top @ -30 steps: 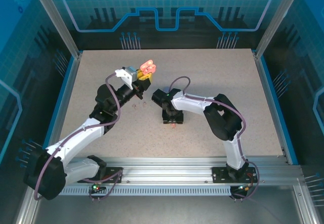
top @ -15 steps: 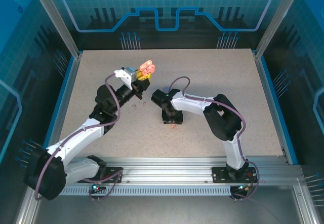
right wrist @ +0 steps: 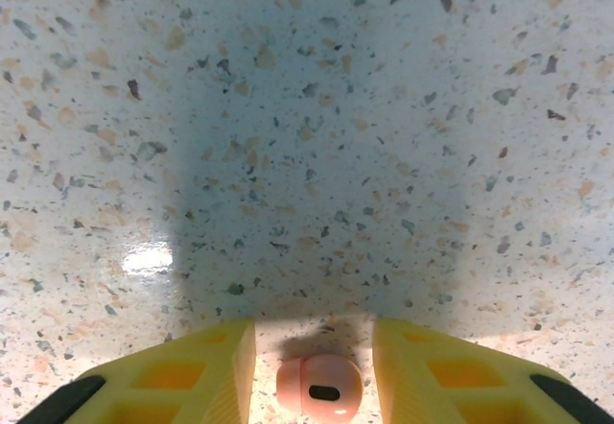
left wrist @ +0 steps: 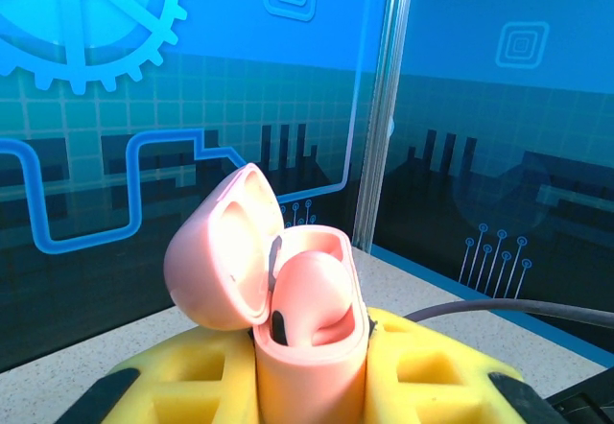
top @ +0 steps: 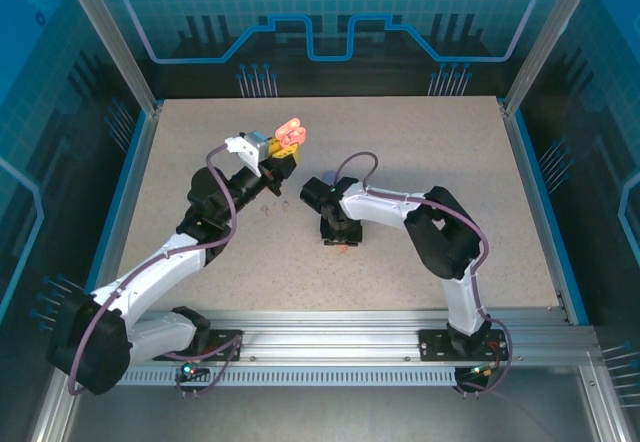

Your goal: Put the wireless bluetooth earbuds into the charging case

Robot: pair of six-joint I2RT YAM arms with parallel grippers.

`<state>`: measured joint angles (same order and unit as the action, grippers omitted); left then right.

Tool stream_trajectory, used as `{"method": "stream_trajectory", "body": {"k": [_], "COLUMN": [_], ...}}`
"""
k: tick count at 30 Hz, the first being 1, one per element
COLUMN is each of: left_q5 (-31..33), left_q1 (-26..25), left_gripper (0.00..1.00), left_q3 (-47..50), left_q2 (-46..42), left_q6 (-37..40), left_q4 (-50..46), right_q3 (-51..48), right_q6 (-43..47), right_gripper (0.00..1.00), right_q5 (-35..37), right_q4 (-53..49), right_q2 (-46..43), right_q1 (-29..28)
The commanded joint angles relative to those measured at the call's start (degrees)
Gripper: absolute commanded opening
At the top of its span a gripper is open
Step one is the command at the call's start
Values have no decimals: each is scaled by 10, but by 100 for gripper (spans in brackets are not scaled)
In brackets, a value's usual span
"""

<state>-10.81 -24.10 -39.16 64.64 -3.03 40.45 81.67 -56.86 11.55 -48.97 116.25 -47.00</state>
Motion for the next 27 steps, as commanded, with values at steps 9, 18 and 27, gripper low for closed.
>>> {"method": "stream_trajectory", "body": {"k": [9, 18, 27], "left_q5": [-10, -11, -13], "left_q1": [7, 7, 7], "left_gripper": [0, 0, 0], "left_q3": [-5, -8, -8], "left_q2": [-2, 1, -1], "left_q6": [-6, -9, -13], "left_q4": [24, 24, 22], "right_q3": [-28, -35, -53], "right_q6": [-10, -8, -3], "right_gripper": [33, 25, 24], "right_q5": [0, -1, 28], "right_q4": [-22, -12, 3], "right_q2": [-15, -26, -83], "right_q1": [-10, -9, -5]}}
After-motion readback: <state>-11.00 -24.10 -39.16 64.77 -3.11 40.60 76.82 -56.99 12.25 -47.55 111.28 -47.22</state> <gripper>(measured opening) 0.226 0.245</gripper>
